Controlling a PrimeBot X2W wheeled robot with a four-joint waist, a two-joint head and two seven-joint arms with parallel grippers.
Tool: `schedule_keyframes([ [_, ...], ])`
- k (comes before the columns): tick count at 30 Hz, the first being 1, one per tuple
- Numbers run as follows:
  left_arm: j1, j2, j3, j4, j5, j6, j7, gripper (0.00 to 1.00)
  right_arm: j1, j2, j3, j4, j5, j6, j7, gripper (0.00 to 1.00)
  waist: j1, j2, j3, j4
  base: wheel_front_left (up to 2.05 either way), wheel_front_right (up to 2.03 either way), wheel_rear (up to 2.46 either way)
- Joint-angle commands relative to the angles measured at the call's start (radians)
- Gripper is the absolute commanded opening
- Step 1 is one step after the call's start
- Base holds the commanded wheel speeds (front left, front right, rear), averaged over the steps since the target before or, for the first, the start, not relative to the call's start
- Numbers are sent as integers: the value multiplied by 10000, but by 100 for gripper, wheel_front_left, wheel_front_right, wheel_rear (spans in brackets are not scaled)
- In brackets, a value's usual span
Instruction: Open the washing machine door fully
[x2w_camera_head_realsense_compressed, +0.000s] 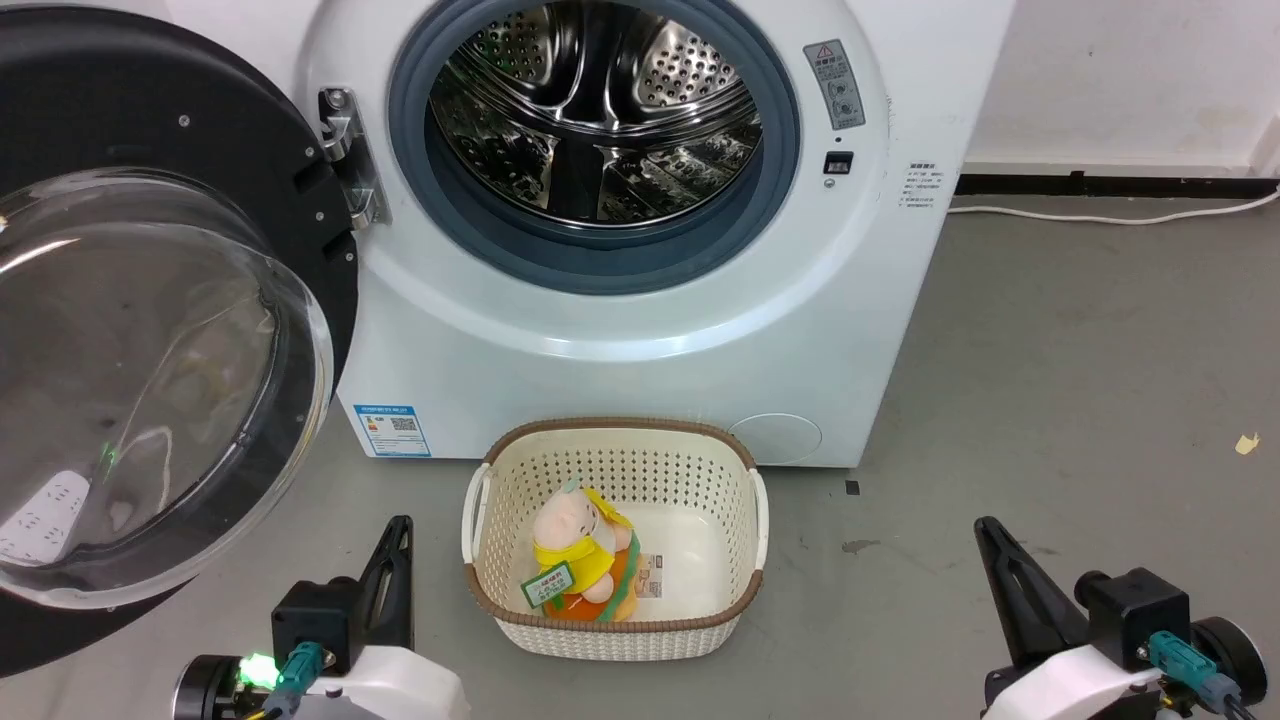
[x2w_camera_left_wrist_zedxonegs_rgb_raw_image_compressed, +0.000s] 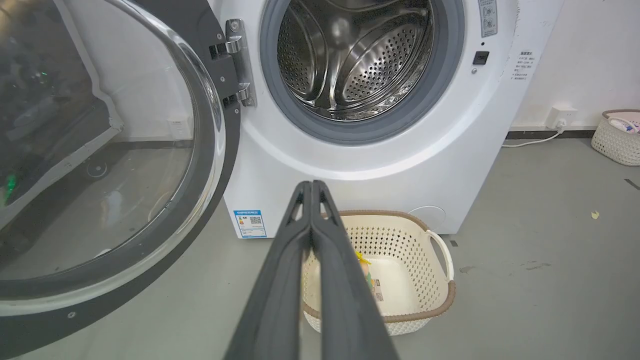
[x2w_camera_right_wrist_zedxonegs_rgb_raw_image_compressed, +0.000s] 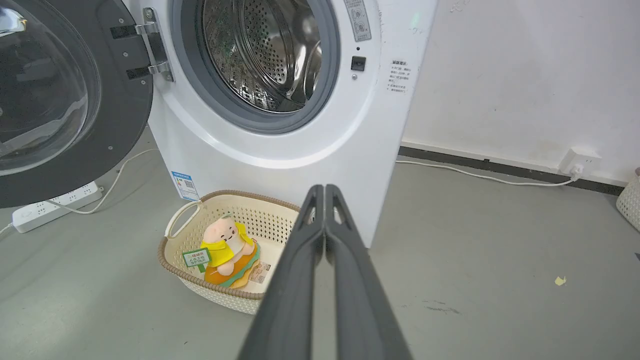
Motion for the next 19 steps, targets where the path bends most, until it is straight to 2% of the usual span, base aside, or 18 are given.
schedule_keyframes([
  [1, -132, -59, 92, -80, 117, -29, 48, 0, -138, 60, 0, -88, -49, 6, 46, 0, 0, 0, 2, -4, 0, 0, 0],
  [19, -190, -138, 406, -295, 402, -140, 416, 0, -301, 76, 6, -225, -176, 8, 416, 0, 0, 0, 29, -62, 0, 0, 0],
])
